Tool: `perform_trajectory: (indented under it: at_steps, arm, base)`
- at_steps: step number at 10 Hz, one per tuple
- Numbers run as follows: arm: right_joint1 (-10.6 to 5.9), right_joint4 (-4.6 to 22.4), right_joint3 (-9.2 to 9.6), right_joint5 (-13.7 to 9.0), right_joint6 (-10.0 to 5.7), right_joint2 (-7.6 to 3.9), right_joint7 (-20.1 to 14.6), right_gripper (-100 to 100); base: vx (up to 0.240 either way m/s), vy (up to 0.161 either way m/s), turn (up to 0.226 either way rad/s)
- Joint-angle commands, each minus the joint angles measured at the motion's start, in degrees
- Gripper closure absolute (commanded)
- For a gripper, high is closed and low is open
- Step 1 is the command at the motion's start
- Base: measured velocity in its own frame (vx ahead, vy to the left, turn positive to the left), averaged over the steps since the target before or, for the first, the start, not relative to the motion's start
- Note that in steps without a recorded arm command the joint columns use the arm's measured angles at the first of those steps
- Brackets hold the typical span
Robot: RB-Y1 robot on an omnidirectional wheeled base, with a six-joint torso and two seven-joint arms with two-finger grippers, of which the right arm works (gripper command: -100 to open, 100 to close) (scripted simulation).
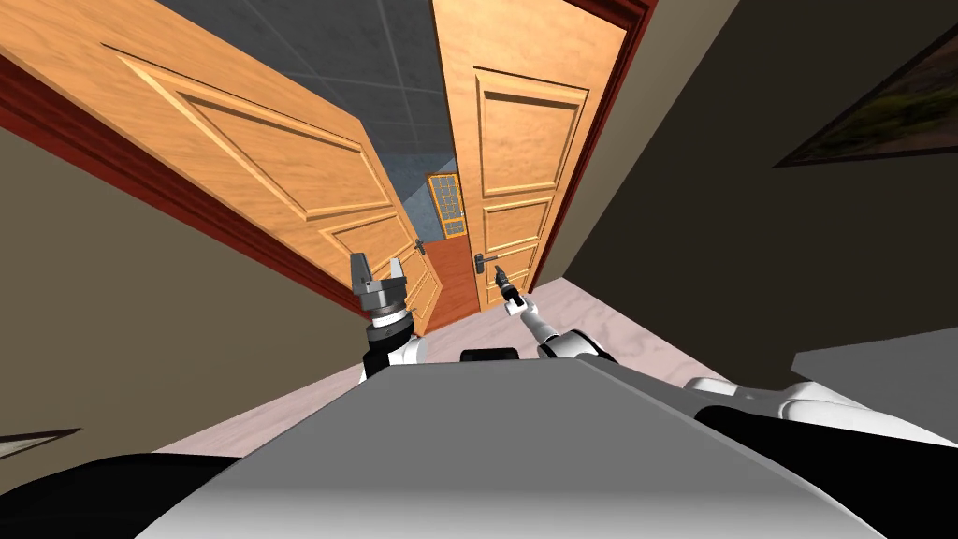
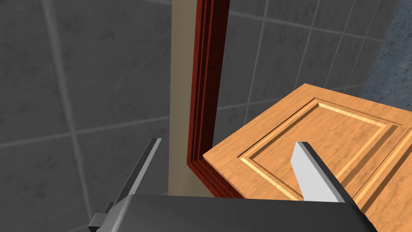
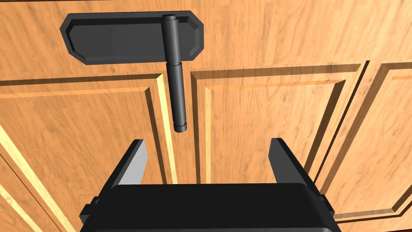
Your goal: Push the door open
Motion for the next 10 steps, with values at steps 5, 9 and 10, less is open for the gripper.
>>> perform_trajectory:
  at_steps: [5, 9, 10]
  arm:
    - [-4.20, 7.49, 0.69, 0.58, 0.64, 0.52, -1.00, -100]
    - [-5.03, 9.13, 0.53, 0.56, 0.41, 0.24, -1.02, -100]
    - [-5.04, 9.15, 0.47, 0.54, 0.41, 0.17, -0.98, -100]
  base:
    - [0.079, -0.049, 0.046]
    - [0.055, -0.014, 0.021]
    - [0.194, 0.046, 0.022]
